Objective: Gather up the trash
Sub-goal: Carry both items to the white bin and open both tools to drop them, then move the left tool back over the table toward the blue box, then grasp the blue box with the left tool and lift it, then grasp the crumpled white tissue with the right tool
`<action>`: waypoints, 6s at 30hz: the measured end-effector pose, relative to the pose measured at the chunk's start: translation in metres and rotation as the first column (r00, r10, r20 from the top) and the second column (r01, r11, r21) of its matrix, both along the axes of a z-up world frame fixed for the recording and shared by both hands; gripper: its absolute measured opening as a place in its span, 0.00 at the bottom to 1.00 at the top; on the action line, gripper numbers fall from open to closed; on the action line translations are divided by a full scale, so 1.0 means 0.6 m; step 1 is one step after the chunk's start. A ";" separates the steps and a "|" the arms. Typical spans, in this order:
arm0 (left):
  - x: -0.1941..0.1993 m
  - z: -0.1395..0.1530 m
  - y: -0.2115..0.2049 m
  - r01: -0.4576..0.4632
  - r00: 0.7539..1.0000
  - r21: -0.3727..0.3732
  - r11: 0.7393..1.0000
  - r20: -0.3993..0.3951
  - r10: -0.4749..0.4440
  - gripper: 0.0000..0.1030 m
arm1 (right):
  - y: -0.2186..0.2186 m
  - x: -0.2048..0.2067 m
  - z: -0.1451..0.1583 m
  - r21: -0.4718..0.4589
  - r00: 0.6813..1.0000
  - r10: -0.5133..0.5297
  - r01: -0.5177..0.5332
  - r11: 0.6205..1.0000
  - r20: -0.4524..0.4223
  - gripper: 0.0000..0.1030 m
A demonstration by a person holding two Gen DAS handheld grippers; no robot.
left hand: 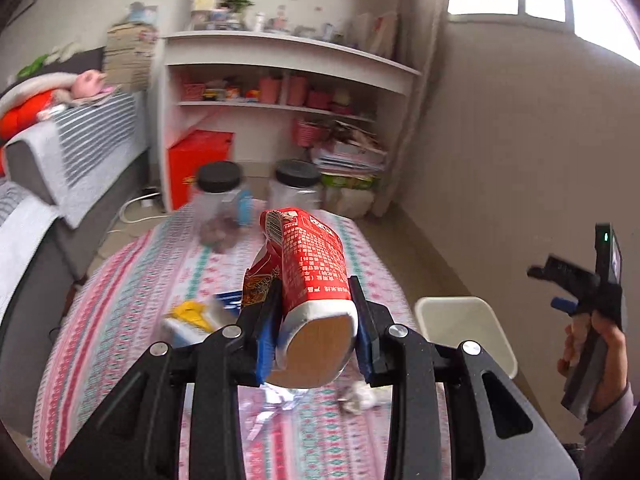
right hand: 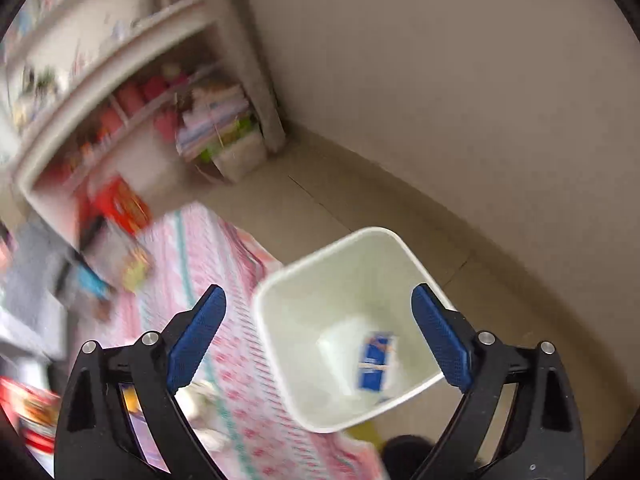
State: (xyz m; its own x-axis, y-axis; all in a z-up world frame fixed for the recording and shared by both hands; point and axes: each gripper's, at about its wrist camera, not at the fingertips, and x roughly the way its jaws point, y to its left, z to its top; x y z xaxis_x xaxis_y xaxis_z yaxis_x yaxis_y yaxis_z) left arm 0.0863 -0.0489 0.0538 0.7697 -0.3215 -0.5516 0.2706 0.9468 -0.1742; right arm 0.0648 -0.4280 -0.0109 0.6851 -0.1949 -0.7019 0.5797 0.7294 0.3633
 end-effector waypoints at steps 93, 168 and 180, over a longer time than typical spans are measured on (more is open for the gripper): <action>0.322 -0.302 -0.037 0.334 0.813 0.525 0.783 -0.580 0.042 0.61 | 0.232 0.146 0.043 -0.091 0.931 0.360 -0.365 0.927 -0.059 0.93; 0.131 -0.080 0.359 -0.319 0.881 -0.346 0.882 -0.451 0.142 0.53 | 0.539 0.440 -0.244 -0.120 0.480 0.579 -0.827 0.549 -0.660 0.61; 0.136 -0.079 0.366 -0.329 0.882 -0.347 0.878 -0.446 0.154 0.53 | 0.532 0.389 -0.192 -0.068 0.526 0.684 -0.814 0.576 -0.506 0.44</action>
State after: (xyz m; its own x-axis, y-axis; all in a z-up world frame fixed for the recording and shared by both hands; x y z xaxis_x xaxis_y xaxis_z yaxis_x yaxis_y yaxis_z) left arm 0.1677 0.1710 0.0063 0.5982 -0.4132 -0.6866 -0.1316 0.7945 -0.5928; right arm 0.2982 -0.1086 -0.1262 0.3470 0.0417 -0.9369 -0.2001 0.9793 -0.0305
